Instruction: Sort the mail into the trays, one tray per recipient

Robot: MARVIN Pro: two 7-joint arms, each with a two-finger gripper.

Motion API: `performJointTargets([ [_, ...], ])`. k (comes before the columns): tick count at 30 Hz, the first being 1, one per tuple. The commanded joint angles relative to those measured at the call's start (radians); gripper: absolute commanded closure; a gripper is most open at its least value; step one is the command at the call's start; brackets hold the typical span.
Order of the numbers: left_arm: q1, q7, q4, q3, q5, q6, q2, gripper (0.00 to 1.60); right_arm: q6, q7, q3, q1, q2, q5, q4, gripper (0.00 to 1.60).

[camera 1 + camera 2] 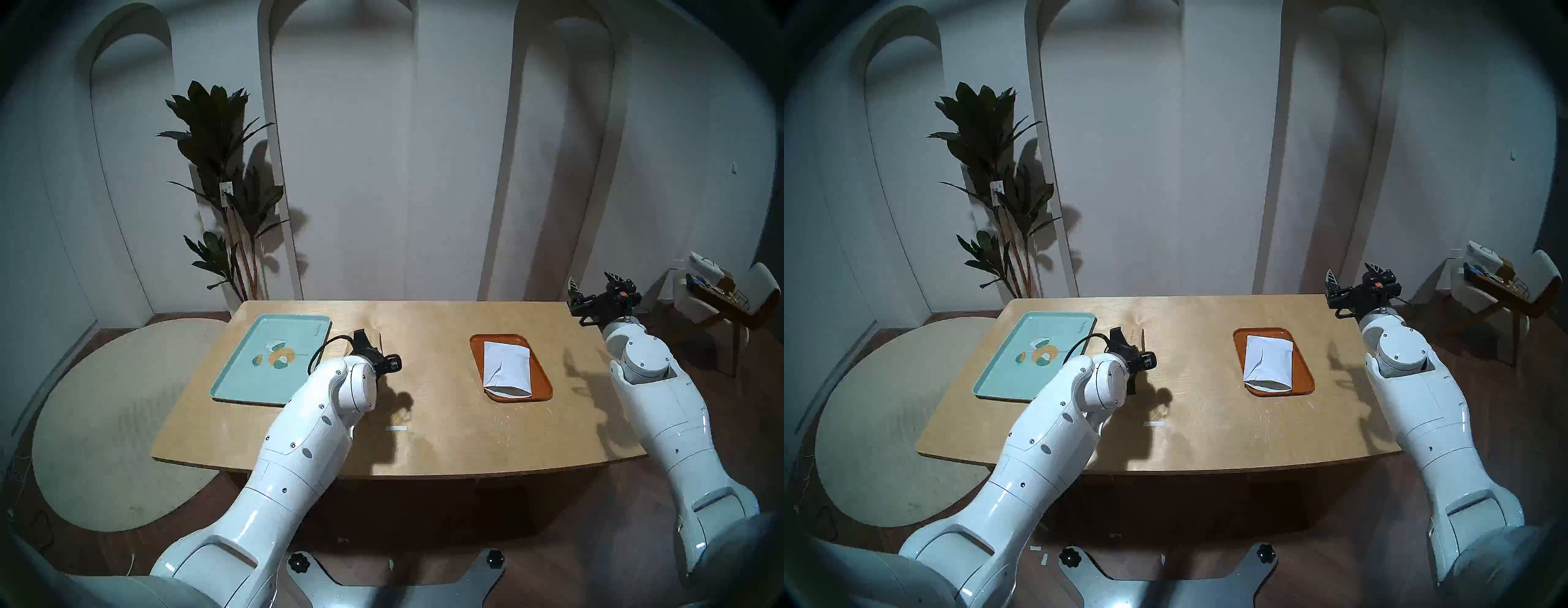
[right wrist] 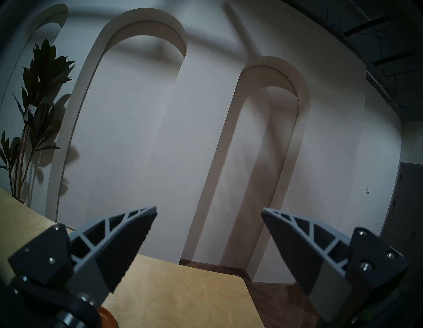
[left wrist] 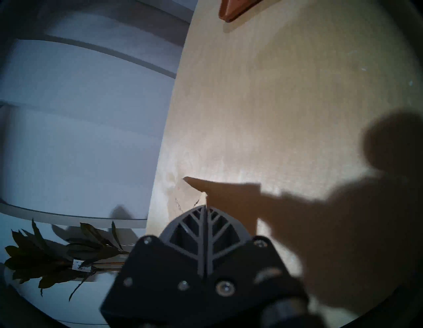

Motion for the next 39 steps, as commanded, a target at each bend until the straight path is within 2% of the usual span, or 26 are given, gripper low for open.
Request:
performJointTargets([
  [1,-0.073,0.073,-0.027,-0.011,0.018,-0.023,0.000,1.60,-0.009,0.000,0.003,0.015,0.003,-0.002,-0.017,0.00],
  [12,-0.176,0.141,-0.028,-0.080,0.038,-0.062,0.044,1.60,-0.008,0.000,0.002,0.015,0.003,-0.001,-0.016,0.00],
  [14,-0.160,0.145,-0.048,-0.096,0.044,-0.068,0.044,1.60,-0.008,0.000,0.002,0.015,0.003,-0.001,-0.016,0.00],
  [15,-0.198,0.149,-0.025,-0.103,0.040,-0.071,0.060,1.60,-0.008,0.000,0.002,0.015,0.003,-0.001,-0.016,0.00],
  [25,-0.244,0.172,-0.006,-0.177,0.033,-0.115,0.114,1.60,-0.009,0.000,0.002,0.015,0.003,-0.001,-0.016,0.00],
  [32,-0.239,0.186,0.029,-0.240,0.015,-0.151,0.165,1.60,-0.009,0.000,0.002,0.015,0.003,-0.001,-0.017,0.00],
  [39,-0.220,0.209,0.110,-0.315,-0.021,-0.187,0.219,1.60,-0.009,0.000,0.002,0.015,0.004,-0.001,-0.017,0.00],
])
